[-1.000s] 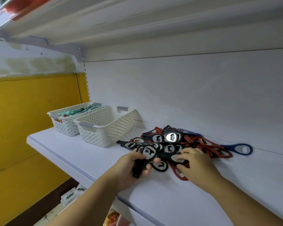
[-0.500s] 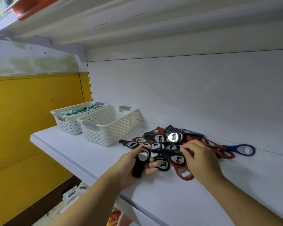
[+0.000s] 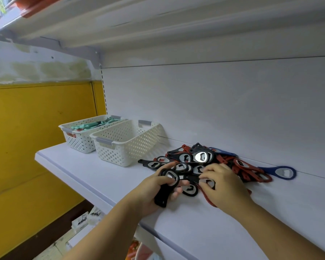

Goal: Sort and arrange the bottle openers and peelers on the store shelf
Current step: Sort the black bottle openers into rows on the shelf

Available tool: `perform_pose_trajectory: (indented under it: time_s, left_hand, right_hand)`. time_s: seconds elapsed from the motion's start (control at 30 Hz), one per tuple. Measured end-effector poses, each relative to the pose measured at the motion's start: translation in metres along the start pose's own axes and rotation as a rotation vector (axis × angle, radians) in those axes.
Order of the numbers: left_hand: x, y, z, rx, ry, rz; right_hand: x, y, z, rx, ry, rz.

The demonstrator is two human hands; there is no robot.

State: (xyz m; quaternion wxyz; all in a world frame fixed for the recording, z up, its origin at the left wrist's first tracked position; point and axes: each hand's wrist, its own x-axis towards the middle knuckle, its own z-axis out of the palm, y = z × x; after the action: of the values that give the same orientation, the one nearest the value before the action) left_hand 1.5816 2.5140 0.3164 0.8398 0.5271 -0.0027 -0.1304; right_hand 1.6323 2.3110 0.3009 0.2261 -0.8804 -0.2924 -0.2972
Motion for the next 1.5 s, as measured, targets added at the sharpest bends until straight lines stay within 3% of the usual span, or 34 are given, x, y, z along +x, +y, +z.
perform_pose_trajectory:
  time_s: [0.13, 0.3, 0.5, 0.6, 0.67, 0.8, 0.9, 1.07, 1.13, 1.2, 1.37, 1.5]
  left_hand:
    - [0.0, 0.001, 0.0, -0.085, 0.016, -0.01]
    - [0.001, 0.0, -0.001, -0.069, 0.092, -0.007]
    - [0.002, 0.0, 0.0, -0.126, 0.106, -0.038]
    - [0.002, 0.001, 0.001, -0.149, 0.121, -0.066]
    - [0.001, 0.002, 0.002, -0.109, 0.084, -0.1]
    - [-0.007, 0.005, 0.0, 0.046, -0.149, -0.14]
    - [-0.007, 0.005, -0.008, 0.133, -0.222, -0.109]
    - [0.001, 0.0, -0.013, 0.055, -0.235, -0.061]
    - [-0.001, -0.001, -0.009, 0.08, -0.163, -0.031]
    - [-0.002, -0.002, 0.001, 0.11, -0.079, 0.023]
    - [0.004, -0.015, 0.044, 0.022, 0.032, 0.229]
    - [0.004, -0.031, 0.092, 0.243, -0.102, 0.337]
  right_hand:
    - [-0.005, 0.004, -0.005, -0.151, -0.244, 0.171]
    - [-0.002, -0.001, -0.005, -0.152, -0.307, 0.22]
    - [0.002, 0.003, -0.01, -0.093, -0.144, 0.244]
    - [0.002, 0.003, -0.013, 0.081, 0.084, 0.031]
    - [0.001, -0.005, -0.014, 0.162, 0.148, -0.12]
    - [-0.002, -0.029, -0.005, 0.257, 0.008, -0.315]
    - [-0.003, -0.034, 0.003, 0.279, -0.036, -0.362]
    - [-0.004, -0.032, -0.004, 0.252, 0.047, -0.187]
    - [0.003, -0.037, -0.022, 0.429, -0.008, 0.089]
    - [0.011, -0.04, -0.042, 0.578, -0.193, 0.343]
    - [-0.016, -0.05, -0.067, 0.416, -0.506, 0.39]
    - [-0.049, -0.047, -0.083, 0.49, -0.497, 0.533]
